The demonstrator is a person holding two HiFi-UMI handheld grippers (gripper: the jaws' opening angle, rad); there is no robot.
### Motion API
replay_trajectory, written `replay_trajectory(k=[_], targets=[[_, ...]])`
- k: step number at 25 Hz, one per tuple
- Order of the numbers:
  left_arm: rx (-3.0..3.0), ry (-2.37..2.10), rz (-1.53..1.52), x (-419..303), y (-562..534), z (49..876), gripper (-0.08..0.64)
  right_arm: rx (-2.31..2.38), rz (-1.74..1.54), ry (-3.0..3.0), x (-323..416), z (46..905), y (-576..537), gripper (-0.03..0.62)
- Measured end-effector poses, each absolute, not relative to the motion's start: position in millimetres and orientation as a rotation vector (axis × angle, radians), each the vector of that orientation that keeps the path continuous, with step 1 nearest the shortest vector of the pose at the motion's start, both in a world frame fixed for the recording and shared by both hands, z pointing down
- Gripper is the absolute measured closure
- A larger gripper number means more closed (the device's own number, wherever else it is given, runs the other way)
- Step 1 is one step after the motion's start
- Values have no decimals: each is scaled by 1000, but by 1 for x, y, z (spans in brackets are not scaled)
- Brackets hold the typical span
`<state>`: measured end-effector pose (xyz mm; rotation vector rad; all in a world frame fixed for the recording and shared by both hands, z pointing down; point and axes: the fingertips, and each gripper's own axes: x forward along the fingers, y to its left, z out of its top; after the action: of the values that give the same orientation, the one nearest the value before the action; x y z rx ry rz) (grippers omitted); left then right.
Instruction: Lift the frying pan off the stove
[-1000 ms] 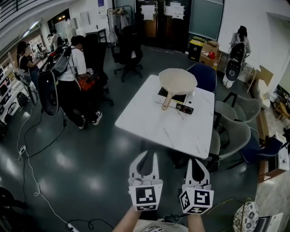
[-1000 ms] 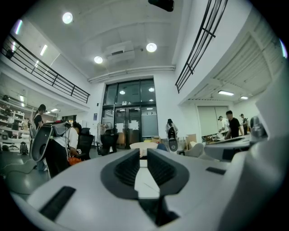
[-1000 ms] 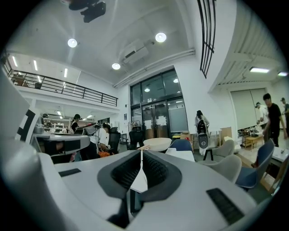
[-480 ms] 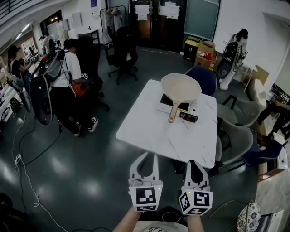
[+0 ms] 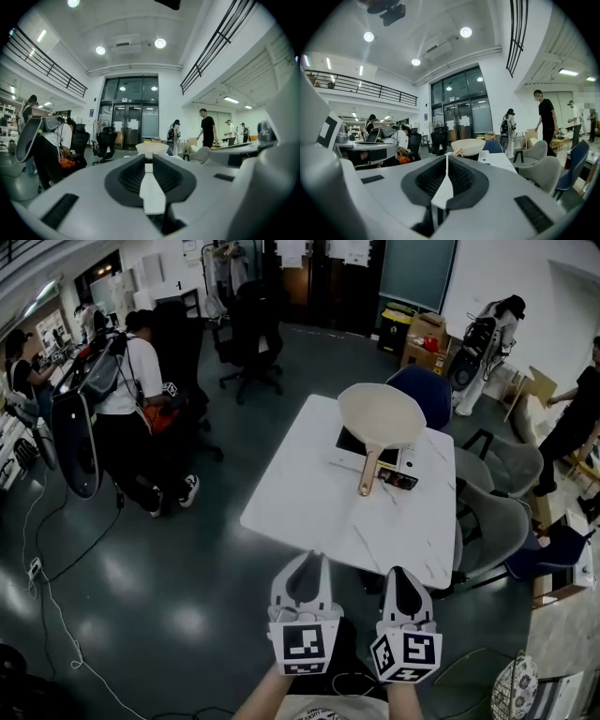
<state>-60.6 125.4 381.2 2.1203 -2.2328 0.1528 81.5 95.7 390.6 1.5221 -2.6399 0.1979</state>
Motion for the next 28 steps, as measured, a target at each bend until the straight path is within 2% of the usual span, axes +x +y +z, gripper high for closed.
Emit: replay_trajectory(k=[15,28], targets=[[2092,-2235,200,-91,70,390,502,1455,236,-2662,43,398,34,569],[2106,-2210,235,-95,-32,388,502,1442,270,-2678,36,396,-66,569]])
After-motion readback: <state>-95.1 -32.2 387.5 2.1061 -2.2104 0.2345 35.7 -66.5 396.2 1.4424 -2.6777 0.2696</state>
